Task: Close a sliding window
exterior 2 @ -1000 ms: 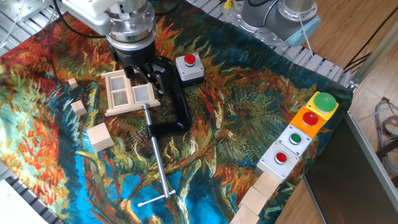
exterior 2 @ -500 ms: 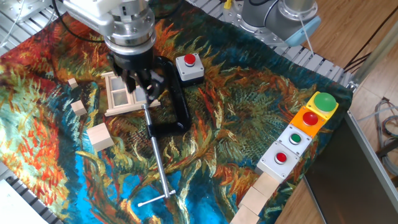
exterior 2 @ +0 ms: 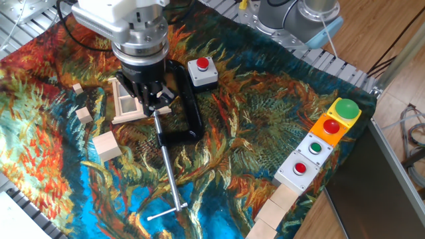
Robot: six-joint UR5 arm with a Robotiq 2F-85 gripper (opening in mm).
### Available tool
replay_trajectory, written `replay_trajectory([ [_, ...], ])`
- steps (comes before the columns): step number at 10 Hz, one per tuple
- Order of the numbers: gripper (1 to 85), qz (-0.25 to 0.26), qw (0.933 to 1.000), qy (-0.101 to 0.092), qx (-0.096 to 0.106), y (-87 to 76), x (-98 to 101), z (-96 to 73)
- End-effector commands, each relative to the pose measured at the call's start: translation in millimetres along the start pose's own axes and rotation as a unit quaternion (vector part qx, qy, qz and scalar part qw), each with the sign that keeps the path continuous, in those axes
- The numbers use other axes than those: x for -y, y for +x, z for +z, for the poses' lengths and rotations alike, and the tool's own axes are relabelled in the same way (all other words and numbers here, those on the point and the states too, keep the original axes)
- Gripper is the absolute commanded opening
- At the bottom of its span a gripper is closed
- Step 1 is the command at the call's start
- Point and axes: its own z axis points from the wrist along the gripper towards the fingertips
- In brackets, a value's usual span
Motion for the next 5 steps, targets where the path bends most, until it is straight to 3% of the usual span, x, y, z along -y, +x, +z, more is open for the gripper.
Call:
replay_trajectory([
  [1, 1.3, -0.027, 0.9995, -0.015, -0.002, -2.0, -7.6, -2.0],
  [3, 1.3, -0.045, 0.9987, -0.024, -0.009, 2.3, -11.8, -1.4],
  [5, 1.3, -0.076, 0.9959, -0.024, -0.041, 19.3, -10.3, -2.2],
])
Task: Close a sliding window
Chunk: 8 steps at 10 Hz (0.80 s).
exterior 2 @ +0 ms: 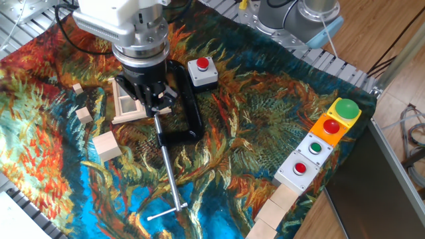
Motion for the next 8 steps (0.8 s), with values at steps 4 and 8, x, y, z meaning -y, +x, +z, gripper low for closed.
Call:
replay_trajectory([
  [4, 1.3, -0.073, 0.9966, 0.035, -0.011, 4.0, 19.1, -1.9],
  [8, 1.3, -0.055, 0.9985, -0.005, -0.001, 0.1, -1.6, -1.2],
])
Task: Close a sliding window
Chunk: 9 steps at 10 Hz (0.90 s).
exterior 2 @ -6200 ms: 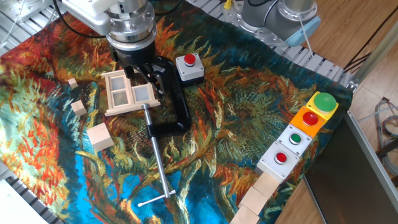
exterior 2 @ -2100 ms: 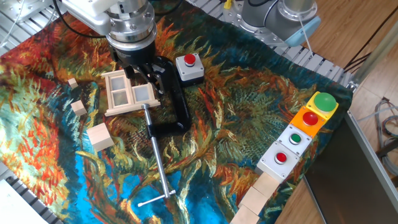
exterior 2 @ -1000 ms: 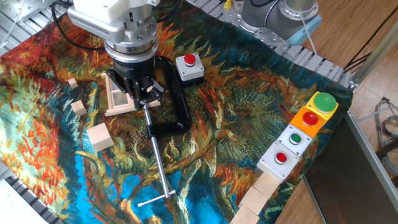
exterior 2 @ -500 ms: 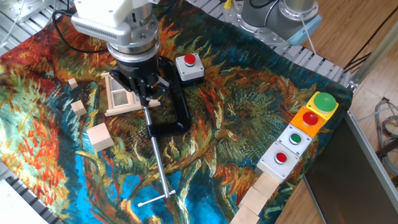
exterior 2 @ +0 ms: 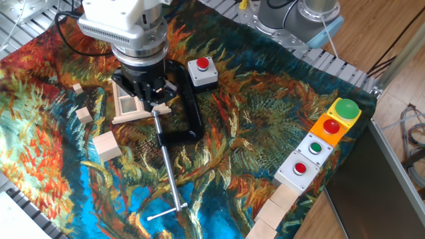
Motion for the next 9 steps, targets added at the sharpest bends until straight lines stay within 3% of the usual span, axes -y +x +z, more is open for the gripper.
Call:
replay_trajectory([
  [1, 1.3, -0.013, 0.9999, -0.006, 0.003, -5.1, -1.1, 7.6],
  [3, 1.3, -0.036, 0.9991, 0.018, -0.015, 8.5, 22.1, 27.9],
  [5, 1.3, -0.054, 0.9981, 0.017, -0.023, 31.3, 39.4, 32.1],
  [9, 1.3, -0.032, 0.9990, 0.017, -0.024, 37.3, 42.4, 31.5],
])
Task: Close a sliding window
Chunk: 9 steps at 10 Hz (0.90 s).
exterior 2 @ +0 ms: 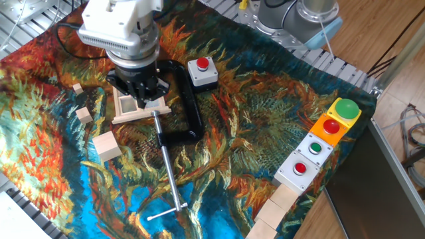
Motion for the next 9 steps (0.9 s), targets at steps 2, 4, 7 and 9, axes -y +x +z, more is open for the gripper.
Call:
replay_trajectory([
  [2, 1.3, -0.012, 0.9999, 0.004, 0.003, -5.0, 2.8, 16.3],
  [4, 1.3, -0.002, 1.0000, 0.001, -0.008, -12.3, 6.0, 47.9],
  [7, 1.3, -0.005, 1.0000, 0.002, -0.005, -13.8, 7.8, 56.7],
  [9, 1.3, -0.010, 0.9999, 0.002, 0.006, -19.4, 8.0, 57.2],
])
